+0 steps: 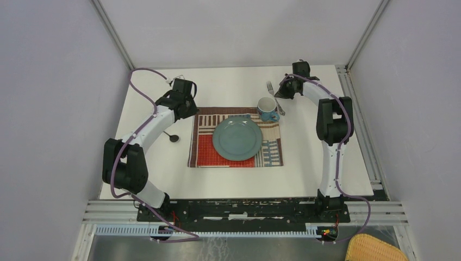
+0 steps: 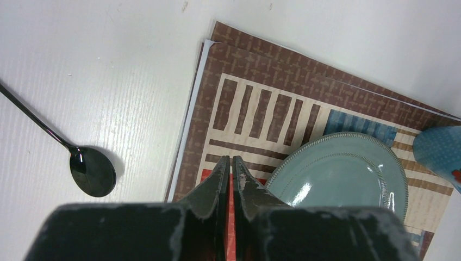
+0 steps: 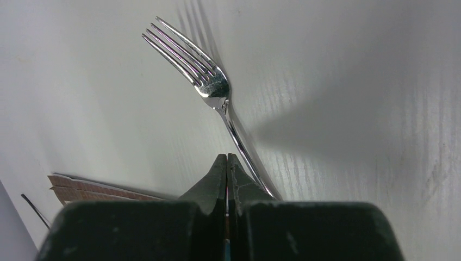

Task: Set the dinner table for one person
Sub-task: Pick up the fork at the center of the board.

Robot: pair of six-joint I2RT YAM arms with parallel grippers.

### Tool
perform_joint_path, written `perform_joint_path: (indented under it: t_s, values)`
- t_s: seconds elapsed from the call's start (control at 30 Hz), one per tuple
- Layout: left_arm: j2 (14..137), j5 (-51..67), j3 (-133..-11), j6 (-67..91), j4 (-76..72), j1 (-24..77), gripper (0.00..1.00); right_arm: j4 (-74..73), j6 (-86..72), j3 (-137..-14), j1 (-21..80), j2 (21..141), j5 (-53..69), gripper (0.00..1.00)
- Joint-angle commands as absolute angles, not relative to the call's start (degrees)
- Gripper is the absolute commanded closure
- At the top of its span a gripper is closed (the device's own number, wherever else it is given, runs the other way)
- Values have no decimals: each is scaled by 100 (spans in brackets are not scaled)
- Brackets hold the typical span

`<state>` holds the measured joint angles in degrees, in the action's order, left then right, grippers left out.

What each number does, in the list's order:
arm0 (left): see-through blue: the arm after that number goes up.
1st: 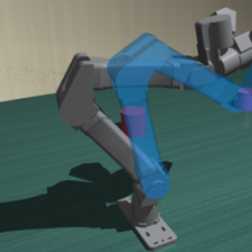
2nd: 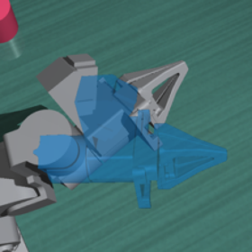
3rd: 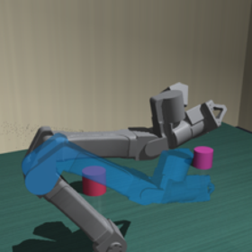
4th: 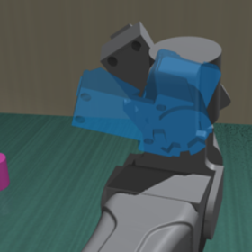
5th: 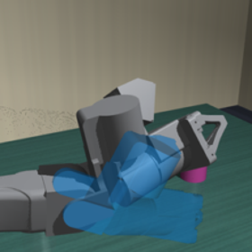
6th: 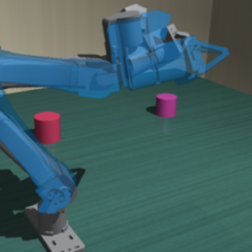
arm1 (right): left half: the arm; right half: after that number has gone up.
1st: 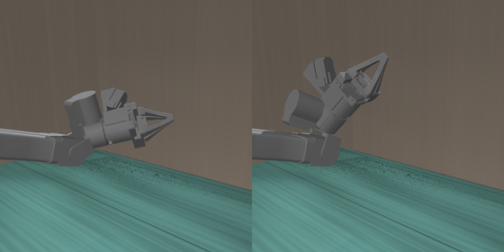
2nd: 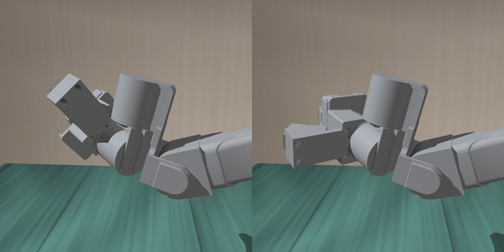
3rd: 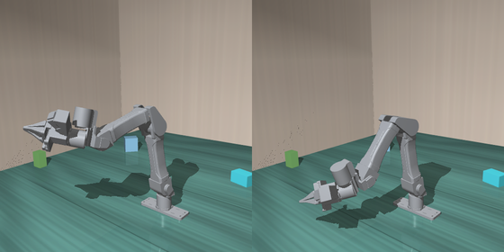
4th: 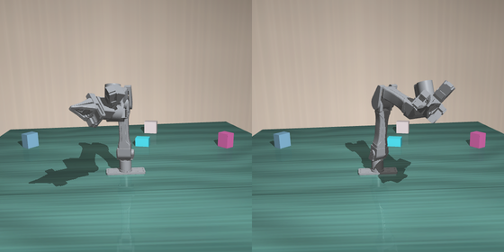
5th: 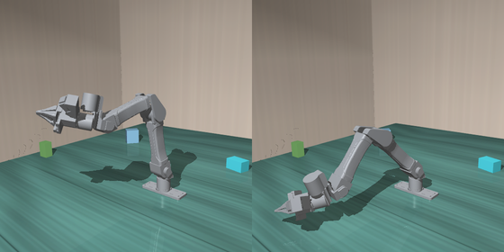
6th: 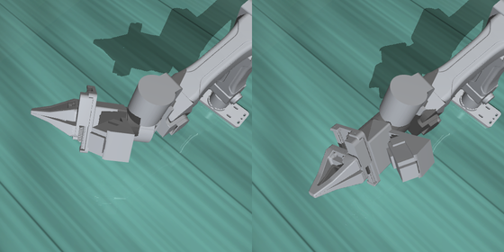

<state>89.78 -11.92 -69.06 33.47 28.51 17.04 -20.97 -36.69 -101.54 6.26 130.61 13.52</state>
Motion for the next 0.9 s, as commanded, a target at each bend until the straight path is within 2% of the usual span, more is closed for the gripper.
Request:
perform_joint_path:
  t_s: [0.0,0.87]
  values:
    - [9040,-1327,-7179,3206,2835,1678,89,-1886,-3749,-10523,608,13147,1562,100]
    - [9112,-1376,-7181,3287,2828,1675,89,-2048,-3677,-10638,625,13441,1666,100]
